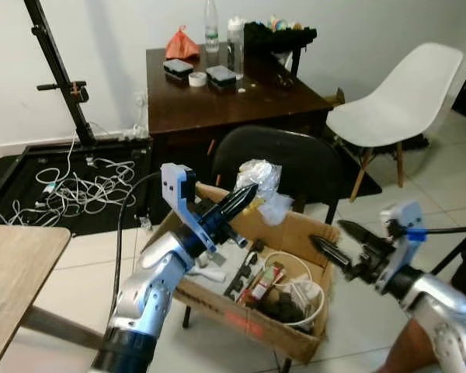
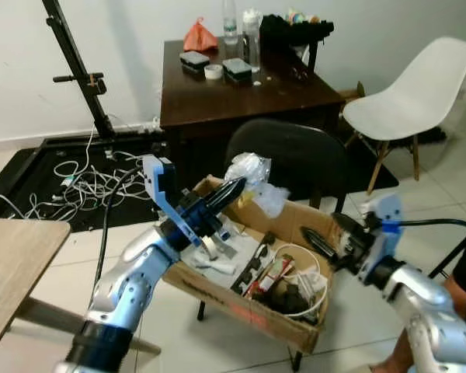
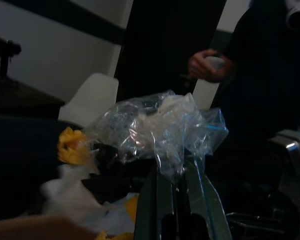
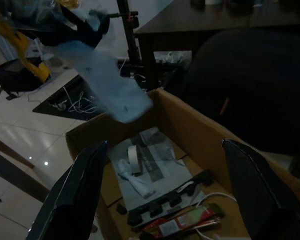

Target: Picking trash to rubbish bin

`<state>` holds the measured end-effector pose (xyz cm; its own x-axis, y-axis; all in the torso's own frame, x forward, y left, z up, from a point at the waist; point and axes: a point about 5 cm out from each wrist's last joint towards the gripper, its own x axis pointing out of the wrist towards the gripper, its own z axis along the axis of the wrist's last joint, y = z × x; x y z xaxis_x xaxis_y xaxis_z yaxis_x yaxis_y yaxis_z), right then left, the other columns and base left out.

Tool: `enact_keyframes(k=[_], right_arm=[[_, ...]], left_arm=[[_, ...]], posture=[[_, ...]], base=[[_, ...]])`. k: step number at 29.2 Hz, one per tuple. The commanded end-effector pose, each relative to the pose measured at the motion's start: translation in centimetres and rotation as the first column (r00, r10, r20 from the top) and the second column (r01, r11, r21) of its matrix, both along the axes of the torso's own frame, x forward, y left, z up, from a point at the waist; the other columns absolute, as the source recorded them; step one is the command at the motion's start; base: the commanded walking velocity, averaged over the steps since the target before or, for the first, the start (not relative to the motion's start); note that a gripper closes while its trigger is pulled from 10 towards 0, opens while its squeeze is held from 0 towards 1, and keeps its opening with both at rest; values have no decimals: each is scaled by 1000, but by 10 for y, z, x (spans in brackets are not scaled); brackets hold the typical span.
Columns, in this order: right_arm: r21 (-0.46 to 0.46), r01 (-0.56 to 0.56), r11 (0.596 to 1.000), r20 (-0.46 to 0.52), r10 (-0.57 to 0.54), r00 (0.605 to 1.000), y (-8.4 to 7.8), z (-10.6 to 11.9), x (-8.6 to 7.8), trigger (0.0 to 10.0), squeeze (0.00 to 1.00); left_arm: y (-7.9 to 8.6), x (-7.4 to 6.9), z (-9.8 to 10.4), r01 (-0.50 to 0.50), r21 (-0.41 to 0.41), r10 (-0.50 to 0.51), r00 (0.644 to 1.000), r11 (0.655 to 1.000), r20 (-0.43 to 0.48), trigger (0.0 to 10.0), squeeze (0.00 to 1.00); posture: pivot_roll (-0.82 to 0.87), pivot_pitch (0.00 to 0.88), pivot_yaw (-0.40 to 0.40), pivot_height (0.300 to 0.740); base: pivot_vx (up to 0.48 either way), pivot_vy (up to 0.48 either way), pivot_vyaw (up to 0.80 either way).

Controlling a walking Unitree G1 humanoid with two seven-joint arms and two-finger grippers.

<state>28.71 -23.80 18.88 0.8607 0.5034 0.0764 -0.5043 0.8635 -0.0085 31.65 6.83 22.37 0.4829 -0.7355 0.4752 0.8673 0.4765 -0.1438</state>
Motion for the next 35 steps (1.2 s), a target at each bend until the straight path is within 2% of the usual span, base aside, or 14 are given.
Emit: enact_keyframes(k=[1,8,16,24,26,27,28,29,30,32,33,35], right_arm=[[2,6,1000,-21,-6,1000,-3,-6,-2,10000,0],[-22,-12,1000,-39,11,999,-4,-10,-4,10000,0],[-37,-143,989,-80,140,987,-3,-12,-21,10000,0],[-41,-146,988,-85,142,986,-7,-10,-25,10000,0],[-45,-148,988,-86,144,986,-7,-10,-26,10000,0],[-50,-150,987,-86,145,986,-7,-10,-27,10000,0],[-50,-150,987,-86,145,986,-7,-10,-27,10000,0],[-52,-150,987,-86,145,986,-6,-10,-27,10000,0],[-52,-150,987,-86,145,986,-6,-10,-27,10000,0],[-52,-155,987,-84,151,985,-5,-9,-27,10000,0],[-52,-155,987,-84,151,985,-5,-9,-27,10000,0],[-47,-164,985,-85,160,983,-4,-9,-28,10000,0]], left_arm=[[0,0,-6,-2,22,3,1000,1000,-9,10000,0],[-5,-1,-9,8,48,-8,1000,999,-8,10000,0],[-11,-4,-17,25,76,-23,1000,997,-19,10000,0],[-14,-6,-23,36,99,-34,999,994,-26,10000,0],[-17,-7,-27,43,127,-40,999,991,-27,10000,0],[-20,-8,-32,43,170,-39,999,984,-30,10000,0],[-20,-8,-32,43,170,-39,999,984,-30,10000,0],[-24,-8,-39,34,229,-27,999,973,-35,10000,0],[-24,-8,-39,34,229,-27,999,973,-35,10000,0],[-28,-5,-50,-7,317,19,999,948,-36,10000,0],[-28,-5,-50,-7,317,19,999,948,-36,10000,0],[-32,-3,-60,-48,387,62,998,921,-25,10000,0]], posture=[[-230,164,85,740],[-230,162,85,740],[-228,164,86,740],[-231,165,89,740],[-233,165,90,740],[-233,165,90,740],[-233,165,90,740],[-235,167,91,740],[-235,167,91,740],[-233,169,90,740],[-233,169,90,740],[-232,169,89,740]], base=[[274,0,0],[272,0,0],[270,0,0],[263,0,0],[251,0,0],[0,0,0],[0,0,0],[0,0,0],[0,0,0],[0,0,0],[0,0,0],[0,0,0]])
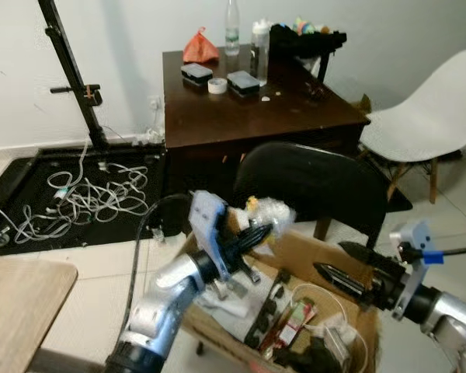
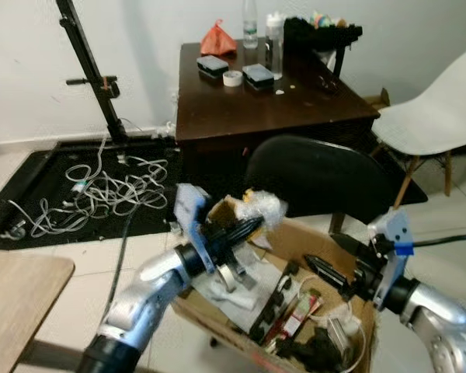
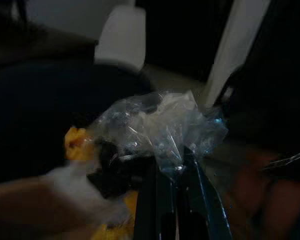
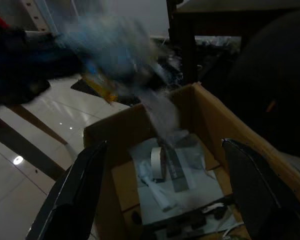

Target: Picking trash to rubbish bin

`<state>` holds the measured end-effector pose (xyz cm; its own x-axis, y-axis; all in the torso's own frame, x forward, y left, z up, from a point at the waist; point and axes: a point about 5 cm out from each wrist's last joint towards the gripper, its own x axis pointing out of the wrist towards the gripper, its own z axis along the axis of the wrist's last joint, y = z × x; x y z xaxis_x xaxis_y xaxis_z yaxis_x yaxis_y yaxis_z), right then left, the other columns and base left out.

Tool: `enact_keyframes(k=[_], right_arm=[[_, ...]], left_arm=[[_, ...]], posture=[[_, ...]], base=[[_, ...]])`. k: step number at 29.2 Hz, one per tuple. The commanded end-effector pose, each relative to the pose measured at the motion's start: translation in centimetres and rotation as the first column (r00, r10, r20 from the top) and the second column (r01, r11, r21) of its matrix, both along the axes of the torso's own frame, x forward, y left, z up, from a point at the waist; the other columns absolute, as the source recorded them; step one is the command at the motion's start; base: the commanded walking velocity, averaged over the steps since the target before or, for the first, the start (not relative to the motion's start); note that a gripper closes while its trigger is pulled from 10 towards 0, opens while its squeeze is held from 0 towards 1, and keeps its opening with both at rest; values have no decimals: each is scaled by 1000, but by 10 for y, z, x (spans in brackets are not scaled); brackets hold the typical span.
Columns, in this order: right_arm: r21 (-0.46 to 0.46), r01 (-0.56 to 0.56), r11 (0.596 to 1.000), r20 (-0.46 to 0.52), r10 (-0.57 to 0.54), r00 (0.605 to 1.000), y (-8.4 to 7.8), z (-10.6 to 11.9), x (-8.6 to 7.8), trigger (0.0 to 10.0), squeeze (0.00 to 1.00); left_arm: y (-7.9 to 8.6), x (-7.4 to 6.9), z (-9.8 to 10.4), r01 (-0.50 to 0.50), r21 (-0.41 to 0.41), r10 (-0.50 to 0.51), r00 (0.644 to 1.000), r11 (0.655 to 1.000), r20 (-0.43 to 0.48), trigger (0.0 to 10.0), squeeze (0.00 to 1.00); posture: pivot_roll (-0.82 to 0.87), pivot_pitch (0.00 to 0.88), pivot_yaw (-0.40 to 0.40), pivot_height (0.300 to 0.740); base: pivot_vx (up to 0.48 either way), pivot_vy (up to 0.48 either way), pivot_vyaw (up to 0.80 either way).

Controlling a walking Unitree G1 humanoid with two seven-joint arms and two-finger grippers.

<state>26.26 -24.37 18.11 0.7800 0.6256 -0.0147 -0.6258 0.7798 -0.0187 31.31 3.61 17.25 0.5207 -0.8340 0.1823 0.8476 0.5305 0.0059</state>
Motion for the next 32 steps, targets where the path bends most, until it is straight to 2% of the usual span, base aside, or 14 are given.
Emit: enact_keyframes(k=[1,2,3,18,19,32], right_arm=[[7,-20,1000,-14,20,1000,2,-1,-3,10000,0],[7,-21,1000,-15,22,1000,3,0,-4,10000,0],[9,-26,1000,-16,26,1000,3,0,-4,10000,0],[10,-24,1000,-17,24,1000,5,-1,-3,10000,0],[11,-23,1000,-17,23,1000,5,-1,-3,10000,0],[15,-19,1000,-25,20,999,6,-3,-3,10000,0]], left_arm=[[-1,0,-12,-34,74,34,999,997,3,10000,0],[-2,0,-14,-39,87,39,999,995,6,10000,0],[-7,-3,-21,-34,146,31,999,989,28,10000,0],[-22,-7,-44,-74,302,49,995,950,90,10000,0],[-23,-8,-46,-67,313,39,995,947,94,10000,1000],[-30,-11,-49,-45,339,0,992,940,130,10000,1000]], posture=[[-232,170,89,740],[-232,170,89,740],[-232,170,89,740],[-233,171,92,740],[-233,170,94,740],[-232,171,95,740]], base=[[0,0,0],[0,0,0],[0,0,0],[0,0,0],[0,0,0],[0,0,0]])
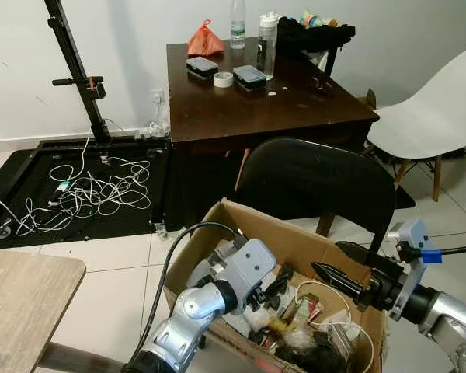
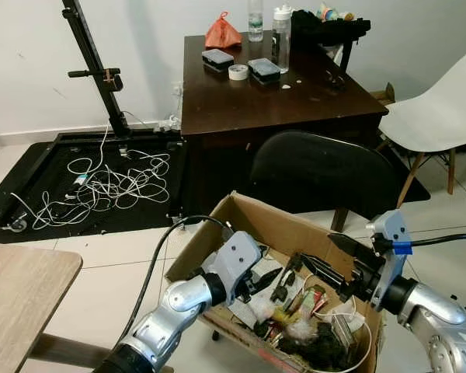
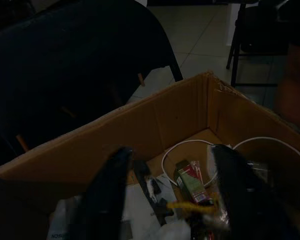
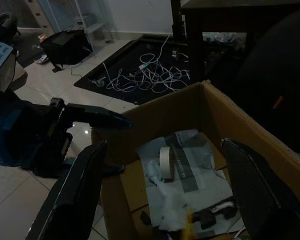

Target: Picking trash to rubbish bin

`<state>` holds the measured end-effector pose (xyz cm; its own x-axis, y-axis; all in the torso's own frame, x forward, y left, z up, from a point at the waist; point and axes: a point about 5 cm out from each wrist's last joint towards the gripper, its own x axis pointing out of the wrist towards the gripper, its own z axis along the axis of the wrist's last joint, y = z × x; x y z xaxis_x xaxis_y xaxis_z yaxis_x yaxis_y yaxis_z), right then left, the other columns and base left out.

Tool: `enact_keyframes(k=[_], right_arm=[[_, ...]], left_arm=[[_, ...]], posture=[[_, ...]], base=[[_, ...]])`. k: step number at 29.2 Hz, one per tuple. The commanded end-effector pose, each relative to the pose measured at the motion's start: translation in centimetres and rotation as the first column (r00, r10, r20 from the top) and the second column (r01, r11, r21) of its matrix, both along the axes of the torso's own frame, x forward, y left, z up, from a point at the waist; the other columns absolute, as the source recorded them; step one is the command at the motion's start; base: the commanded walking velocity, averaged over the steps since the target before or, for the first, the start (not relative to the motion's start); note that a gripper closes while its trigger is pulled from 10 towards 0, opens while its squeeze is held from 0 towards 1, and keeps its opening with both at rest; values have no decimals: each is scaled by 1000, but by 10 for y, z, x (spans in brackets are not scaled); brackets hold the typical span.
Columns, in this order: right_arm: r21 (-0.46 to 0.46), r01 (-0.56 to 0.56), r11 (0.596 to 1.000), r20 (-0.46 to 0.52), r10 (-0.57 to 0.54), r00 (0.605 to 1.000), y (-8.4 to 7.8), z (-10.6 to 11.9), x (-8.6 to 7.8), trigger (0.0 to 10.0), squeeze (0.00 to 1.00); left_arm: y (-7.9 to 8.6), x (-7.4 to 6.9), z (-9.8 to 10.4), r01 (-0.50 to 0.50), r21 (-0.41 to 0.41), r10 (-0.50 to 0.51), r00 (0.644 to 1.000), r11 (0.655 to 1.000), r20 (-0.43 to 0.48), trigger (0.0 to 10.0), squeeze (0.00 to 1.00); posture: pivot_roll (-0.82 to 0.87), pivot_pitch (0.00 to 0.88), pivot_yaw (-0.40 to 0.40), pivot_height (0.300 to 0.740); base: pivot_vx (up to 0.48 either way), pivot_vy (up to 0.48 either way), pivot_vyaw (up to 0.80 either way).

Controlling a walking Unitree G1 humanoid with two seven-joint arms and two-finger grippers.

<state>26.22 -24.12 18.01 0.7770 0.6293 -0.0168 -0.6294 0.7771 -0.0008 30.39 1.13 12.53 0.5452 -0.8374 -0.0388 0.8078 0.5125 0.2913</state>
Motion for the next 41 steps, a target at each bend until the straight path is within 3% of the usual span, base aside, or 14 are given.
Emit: enact_keyframes(k=[1,5,6,8,9,11,15,18,19,23,25,29,41], right_arm=[[1,-14,1000,-16,14,1000,3,-3,-3,10000,0],[-3,-11,1000,-30,11,1000,2,-6,-3,10000,0],[-7,-13,1000,-37,12,999,3,-8,-3,10000,0],[-8,-13,1000,-39,13,999,3,-9,-3,10000,0],[-8,-13,1000,-40,13,999,4,-9,-3,10000,0],[-10,-14,1000,-39,13,999,5,-9,-2,10000,0],[-10,-16,1000,-38,16,999,5,-9,-2,10000,0],[-7,-34,999,-41,34,999,10,-9,-1,10000,0],[-7,-34,999,-41,34,999,10,-9,-1,10000,0],[-6,-87,996,-60,87,994,26,-17,2,10000,0],[-6,-95,995,-65,95,993,30,-19,3,10000,0],[-4,-101,995,-68,100,993,33,-21,5,10000,0],[-14,-112,994,-82,111,990,38,-26,7,10000,0]], left_arm=[[-5,-1,-2,15,7,-15,1000,1000,5,10000,1000],[-3,2,2,-1,-1,1,1000,1000,23,10000,1000],[-1,4,4,-17,-22,18,1000,1000,24,10000,847],[0,5,5,-21,-29,22,999,999,23,10000,847],[1,6,7,-27,-57,28,1000,998,11,10000,0],[9,10,17,-51,-199,39,997,979,-61,10000,0],[15,13,22,-64,-271,37,994,960,-103,10000,0],[34,19,31,-93,-416,17,983,905,-183,10000,0],[34,19,31,-93,-416,17,983,905,-183,10000,0],[66,22,30,-108,-519,-34,966,848,-257,10000,0],[74,21,28,-120,-528,-34,961,841,-274,10000,0],[85,23,15,-189,-475,28,945,859,-326,10000,0],[87,17,6,-186,-458,10,932,869,-361,10000,0]], posture=[[-232,171,95,740],[-230,170,95,740],[-229,170,95,740],[-229,170,95,740],[-229,170,95,740],[-230,169,94,740],[-229,168,92,740],[-228,168,91,740],[-228,168,91,740],[-217,163,86,740],[-217,163,86,740],[-208,160,88,740],[-201,161,86,740]], base=[[0,0,0],[0,0,0],[0,0,0],[0,0,0],[0,0,0],[0,0,0],[0,0,0],[0,0,0],[0,0,0],[0,0,0],[0,0,0],[0,0,0],[-353,0,0]])
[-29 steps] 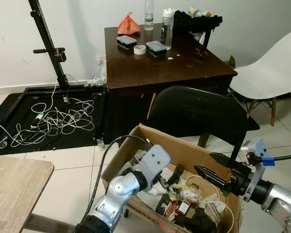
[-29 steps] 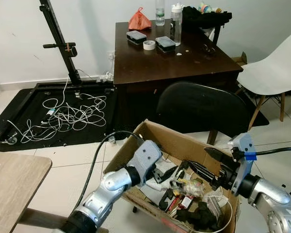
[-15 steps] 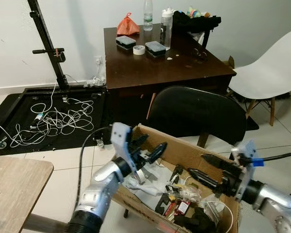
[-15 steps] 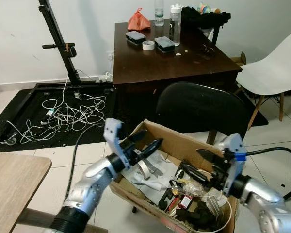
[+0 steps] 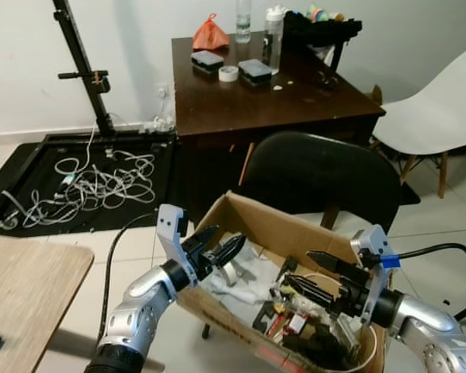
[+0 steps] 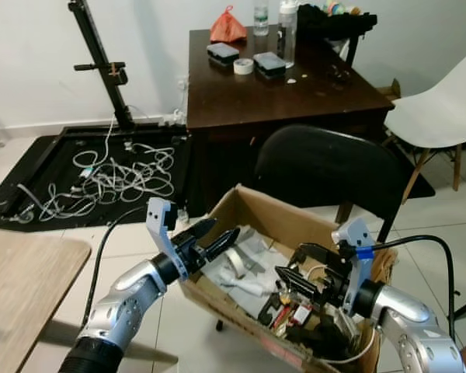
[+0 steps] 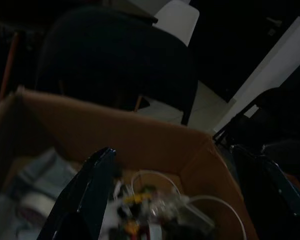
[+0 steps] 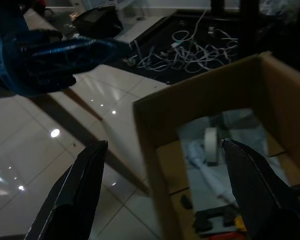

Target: Picking trash to rubbish bin

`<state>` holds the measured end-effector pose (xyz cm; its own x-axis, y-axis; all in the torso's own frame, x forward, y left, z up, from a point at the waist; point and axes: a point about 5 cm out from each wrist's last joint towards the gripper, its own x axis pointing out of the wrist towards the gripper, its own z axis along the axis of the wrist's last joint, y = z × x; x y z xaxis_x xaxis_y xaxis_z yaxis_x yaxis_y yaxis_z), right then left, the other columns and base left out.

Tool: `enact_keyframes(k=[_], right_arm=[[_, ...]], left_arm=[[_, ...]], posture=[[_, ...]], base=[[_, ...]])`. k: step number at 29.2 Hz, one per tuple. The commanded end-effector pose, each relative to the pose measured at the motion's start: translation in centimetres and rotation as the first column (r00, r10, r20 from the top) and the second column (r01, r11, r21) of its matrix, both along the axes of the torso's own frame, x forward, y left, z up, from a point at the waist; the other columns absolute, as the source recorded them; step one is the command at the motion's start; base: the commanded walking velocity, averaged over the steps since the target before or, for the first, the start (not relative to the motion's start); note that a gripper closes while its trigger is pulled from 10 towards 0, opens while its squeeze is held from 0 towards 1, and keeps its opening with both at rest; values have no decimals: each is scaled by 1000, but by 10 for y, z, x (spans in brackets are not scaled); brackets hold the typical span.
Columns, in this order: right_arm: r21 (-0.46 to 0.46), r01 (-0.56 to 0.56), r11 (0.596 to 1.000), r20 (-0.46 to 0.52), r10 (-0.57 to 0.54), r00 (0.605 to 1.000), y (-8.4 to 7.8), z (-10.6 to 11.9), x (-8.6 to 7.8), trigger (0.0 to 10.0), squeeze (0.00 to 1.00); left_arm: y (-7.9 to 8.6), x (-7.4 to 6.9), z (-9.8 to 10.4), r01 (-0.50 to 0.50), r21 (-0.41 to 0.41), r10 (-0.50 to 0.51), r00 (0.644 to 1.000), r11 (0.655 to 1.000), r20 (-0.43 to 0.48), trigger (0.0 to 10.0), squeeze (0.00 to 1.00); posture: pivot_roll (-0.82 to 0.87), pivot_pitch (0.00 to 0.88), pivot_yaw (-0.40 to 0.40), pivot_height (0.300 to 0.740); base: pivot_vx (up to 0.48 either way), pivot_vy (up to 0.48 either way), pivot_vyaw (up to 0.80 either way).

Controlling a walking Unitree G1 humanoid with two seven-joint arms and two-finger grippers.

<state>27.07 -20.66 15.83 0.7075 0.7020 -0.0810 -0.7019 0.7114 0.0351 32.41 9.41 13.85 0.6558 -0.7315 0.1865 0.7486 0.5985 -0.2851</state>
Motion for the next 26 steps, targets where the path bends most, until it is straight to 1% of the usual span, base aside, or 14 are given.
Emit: enact_keyframes(k=[1,11,19,22,24,25,26], right_arm=[[-3,-12,1000,-10,12,1000,3,-5,-1,10000,0],[-19,-10,1000,-17,10,1000,5,-8,0,10000,0],[-35,-5,999,-24,4,1000,4,-11,1,10000,0],[-70,35,997,-41,-38,998,3,-21,5,10000,0],[-87,77,993,-63,-83,995,1,-31,9,10000,0],[-98,103,990,-75,-111,991,1,-39,11,10000,0],[-98,103,990,-75,-111,991,1,-39,11,10000,0]], left_arm=[[5,-4,-7,15,22,-14,1000,1000,-25,10000,0],[5,-8,-10,55,37,-54,998,998,-30,10000,0],[4,-10,-13,67,47,-65,997,997,-35,10000,0],[7,-10,-22,53,90,-48,997,995,-55,10000,0],[12,-10,-33,23,158,-12,997,987,-73,10000,0],[15,-10,-42,12,215,6,997,976,-81,10000,0],[15,-10,-42,12,215,6,997,976,-81,10000,0]], posture=[[-201,161,86,740],[-199,161,85,740],[-201,163,83,740],[-200,163,82,740],[-201,163,81,740],[-201,163,81,740],[-201,163,81,740]], base=[[-420,0,0],[-416,0,0],[-417,0,0],[-373,0,0],[0,0,0],[0,0,0],[0,0,0]])
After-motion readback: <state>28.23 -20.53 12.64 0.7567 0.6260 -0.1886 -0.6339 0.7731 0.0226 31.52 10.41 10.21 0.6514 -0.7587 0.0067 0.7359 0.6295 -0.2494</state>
